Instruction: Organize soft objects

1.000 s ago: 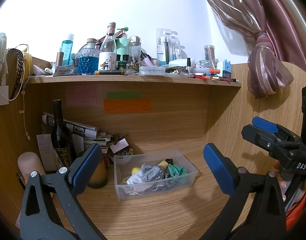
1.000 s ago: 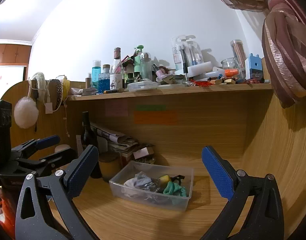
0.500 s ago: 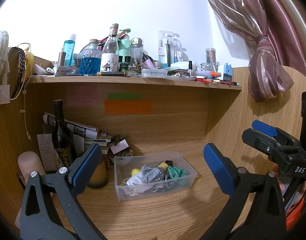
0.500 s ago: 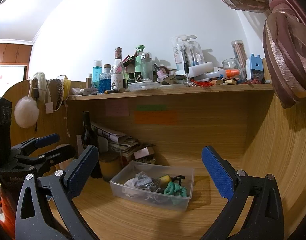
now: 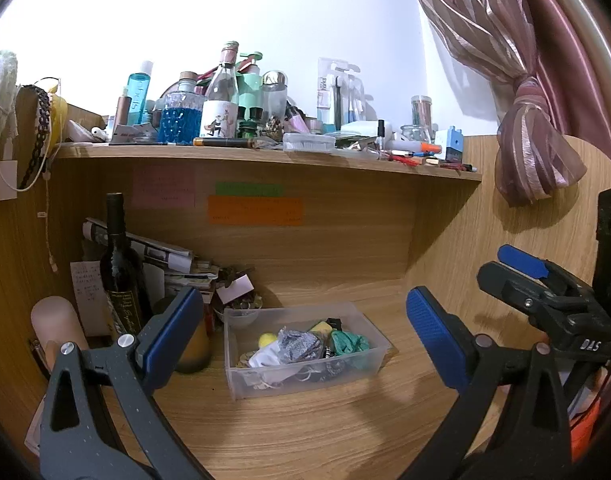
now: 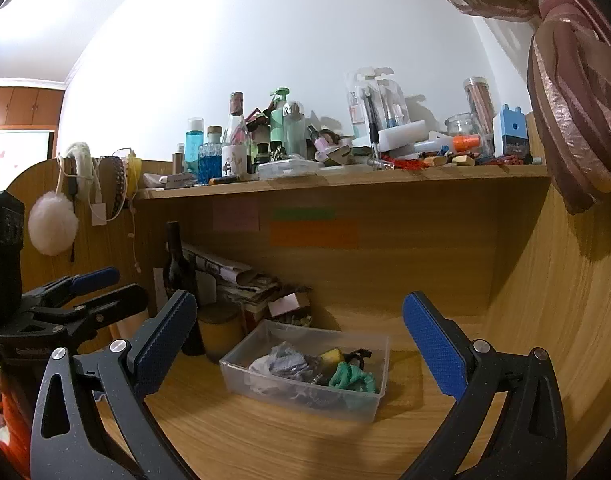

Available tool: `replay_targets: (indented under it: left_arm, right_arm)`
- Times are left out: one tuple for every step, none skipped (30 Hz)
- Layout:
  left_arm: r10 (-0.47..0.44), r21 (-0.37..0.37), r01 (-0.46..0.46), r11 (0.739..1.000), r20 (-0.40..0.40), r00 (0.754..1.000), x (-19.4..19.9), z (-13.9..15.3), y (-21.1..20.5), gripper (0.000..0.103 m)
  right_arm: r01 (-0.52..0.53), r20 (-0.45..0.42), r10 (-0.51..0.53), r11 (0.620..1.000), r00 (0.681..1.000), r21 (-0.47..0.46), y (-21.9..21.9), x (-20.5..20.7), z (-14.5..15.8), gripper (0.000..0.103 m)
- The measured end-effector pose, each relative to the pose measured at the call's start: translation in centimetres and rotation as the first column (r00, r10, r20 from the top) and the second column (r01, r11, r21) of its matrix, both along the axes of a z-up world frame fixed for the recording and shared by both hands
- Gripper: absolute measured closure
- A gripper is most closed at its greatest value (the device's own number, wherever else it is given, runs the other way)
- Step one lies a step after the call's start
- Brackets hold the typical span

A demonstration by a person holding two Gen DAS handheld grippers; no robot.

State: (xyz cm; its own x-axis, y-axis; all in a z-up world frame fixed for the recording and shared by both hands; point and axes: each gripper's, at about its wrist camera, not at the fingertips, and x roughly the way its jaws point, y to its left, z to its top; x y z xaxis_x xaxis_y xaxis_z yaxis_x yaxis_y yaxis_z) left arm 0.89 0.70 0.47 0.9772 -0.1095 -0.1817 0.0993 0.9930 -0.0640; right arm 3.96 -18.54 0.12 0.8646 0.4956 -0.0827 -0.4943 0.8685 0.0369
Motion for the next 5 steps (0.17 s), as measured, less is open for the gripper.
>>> replay_targets:
  left_arm:
    - [-0.007, 0.001, 0.007, 1.0, -0.001, 1.0, -0.03, -0.03, 0.0, 0.0]
    - [-0.007, 0.006, 0.007, 1.0, 0.001, 1.0, -0.07, -0.07, -0.05, 0.0]
    - [-0.003, 0.012, 0.003, 1.0, 0.004, 1.0, -0.13, -0.1, -0.11, 0.0]
    - [0.001, 0.016, -0.001, 1.0, 0.007, 1.0, -0.18, -0.12, -0.16, 0.0]
    - [-0.002, 0.016, 0.002, 1.0, 0.006, 1.0, -0.17, -0.13, -0.13, 0.0]
  right_arm:
    - [0.0, -0.002, 0.0, 1.0, 1.0, 0.001, 0.04, 0.07, -0.05, 0.0]
    - [0.0, -0.004, 0.0, 1.0, 1.0, 0.002, 0.0, 0.17, -0.12, 0.0]
    - [0.0, -0.006, 0.0, 1.0, 1.0, 0.003, 0.01, 0.25, -0.18, 0.0]
    - [0.0, -0.009, 0.0, 1.0, 1.0, 0.004, 0.01, 0.36, -0.25, 0.0]
    - [0.0, -0.012, 0.0, 1.0, 1.0, 0.004, 0.05, 0.46, -0.28, 0.0]
